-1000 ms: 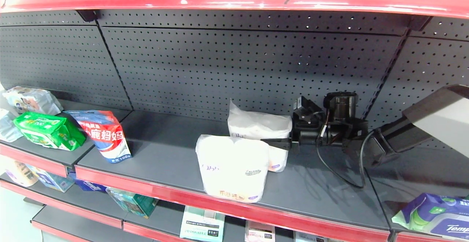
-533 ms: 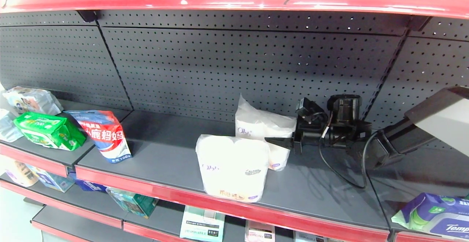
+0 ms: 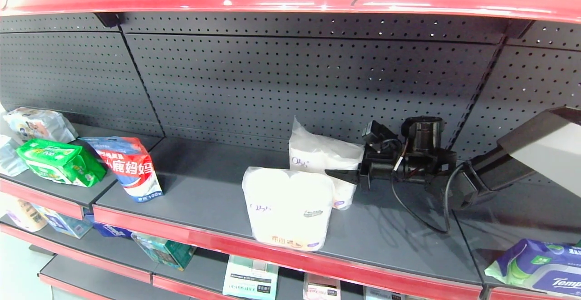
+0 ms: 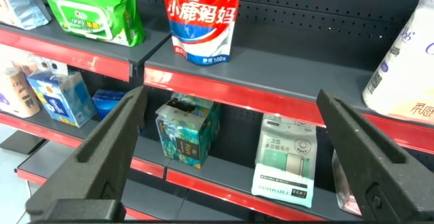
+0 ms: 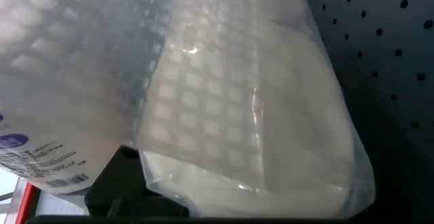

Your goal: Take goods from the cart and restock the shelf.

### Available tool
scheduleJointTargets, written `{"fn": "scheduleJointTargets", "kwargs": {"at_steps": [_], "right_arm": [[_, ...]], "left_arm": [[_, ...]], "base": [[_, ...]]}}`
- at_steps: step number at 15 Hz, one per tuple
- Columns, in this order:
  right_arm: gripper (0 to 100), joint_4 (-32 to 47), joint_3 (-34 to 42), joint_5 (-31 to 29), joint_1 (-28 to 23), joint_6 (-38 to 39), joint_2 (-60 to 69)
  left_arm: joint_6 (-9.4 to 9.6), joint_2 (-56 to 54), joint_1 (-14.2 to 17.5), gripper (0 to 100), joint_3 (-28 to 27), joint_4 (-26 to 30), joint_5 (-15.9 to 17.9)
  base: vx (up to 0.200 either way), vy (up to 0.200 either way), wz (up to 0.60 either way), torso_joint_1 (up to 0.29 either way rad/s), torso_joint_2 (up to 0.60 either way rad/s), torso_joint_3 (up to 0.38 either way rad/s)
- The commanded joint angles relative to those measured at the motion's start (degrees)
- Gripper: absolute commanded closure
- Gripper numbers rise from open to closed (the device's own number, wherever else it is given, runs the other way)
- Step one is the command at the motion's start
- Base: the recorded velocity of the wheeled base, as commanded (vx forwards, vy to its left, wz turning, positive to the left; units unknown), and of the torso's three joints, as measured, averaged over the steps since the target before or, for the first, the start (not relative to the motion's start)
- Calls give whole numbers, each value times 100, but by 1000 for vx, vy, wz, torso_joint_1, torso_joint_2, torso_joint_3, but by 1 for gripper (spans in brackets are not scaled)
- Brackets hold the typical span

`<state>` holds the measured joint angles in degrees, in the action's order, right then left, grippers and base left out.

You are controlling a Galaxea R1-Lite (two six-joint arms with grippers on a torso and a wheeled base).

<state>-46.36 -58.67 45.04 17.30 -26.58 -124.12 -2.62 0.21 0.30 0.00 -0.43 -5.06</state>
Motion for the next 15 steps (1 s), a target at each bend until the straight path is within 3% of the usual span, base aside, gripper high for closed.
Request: {"fn": "scheduleJointTargets", "kwargs": {"at_steps": [1,15], "right_arm": [[100,4,-13,110,72,12,-6],[100,-5,-21,92,195,-181,29]], "left_arm": [[-2,-3,5,0,0,-1,-4],[-2,6,-4,0,0,-1,-4]], "base": [[0,0,0,0,0,0],[0,0,0,0,0,0]]}}
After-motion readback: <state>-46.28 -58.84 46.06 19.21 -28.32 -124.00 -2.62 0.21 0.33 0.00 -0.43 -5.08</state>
